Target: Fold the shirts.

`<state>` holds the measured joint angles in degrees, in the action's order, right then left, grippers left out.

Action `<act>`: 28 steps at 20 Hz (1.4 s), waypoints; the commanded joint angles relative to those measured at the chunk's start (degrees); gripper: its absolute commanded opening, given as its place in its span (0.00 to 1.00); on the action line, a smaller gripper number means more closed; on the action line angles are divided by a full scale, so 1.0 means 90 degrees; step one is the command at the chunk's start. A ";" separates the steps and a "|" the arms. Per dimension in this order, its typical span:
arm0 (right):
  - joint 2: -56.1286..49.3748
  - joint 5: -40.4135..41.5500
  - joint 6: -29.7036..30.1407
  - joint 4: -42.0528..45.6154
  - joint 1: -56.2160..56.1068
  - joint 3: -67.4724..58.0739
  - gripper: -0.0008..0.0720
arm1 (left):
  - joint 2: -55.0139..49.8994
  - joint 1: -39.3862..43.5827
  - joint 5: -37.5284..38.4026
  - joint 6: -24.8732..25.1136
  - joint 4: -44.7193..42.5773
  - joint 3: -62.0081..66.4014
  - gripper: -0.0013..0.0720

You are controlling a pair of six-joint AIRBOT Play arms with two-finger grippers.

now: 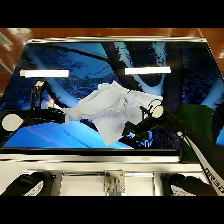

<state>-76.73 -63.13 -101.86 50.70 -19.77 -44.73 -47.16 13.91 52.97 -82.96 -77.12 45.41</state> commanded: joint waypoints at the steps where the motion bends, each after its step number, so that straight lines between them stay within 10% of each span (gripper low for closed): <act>1: -0.0027 0.1508 -0.0724 -0.0401 -0.0566 0.0546 0.92 | 0.0005 0.0005 -0.0007 0.0005 -0.0005 -0.0002 0.07; 11: -0.0675 0.2900 -0.0928 -0.1443 -0.0765 0.0546 0.89 | 0.0002 0.0005 -0.0007 0.0000 -0.0002 -0.0002 0.07; 13: -0.0707 0.3101 -0.0908 -0.1576 -0.0763 0.0544 0.62 | 0.0002 0.0005 -0.0007 0.0002 -0.0002 -0.0002 0.07; 15: -0.0707 0.3135 -0.0750 -0.1620 -0.0758 0.0393 0.13 | 0.0005 0.0005 -0.0007 0.0002 -0.0002 -0.0002 0.07; 18: -0.0556 0.2999 0.0219 -0.1511 -0.0758 -0.0199 0.10 | 0.0015 0.0002 -0.0005 0.0002 -0.0136 0.0017 0.07; 24: 0.1355 0.0658 0.1600 0.0998 -0.0170 -0.2773 0.10 | 0.0418 -0.0809 0.0330 0.0002 -0.0675 0.1523 0.07; 28: 0.2980 0.0342 0.0231 0.3623 0.0126 -0.4869 0.10 | 0.1061 -0.1700 0.0248 0.0005 -0.0680 0.3827 0.07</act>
<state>-58.98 -55.81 -93.43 65.34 -20.32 -76.64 -40.93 3.64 55.42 -82.94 -82.54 67.42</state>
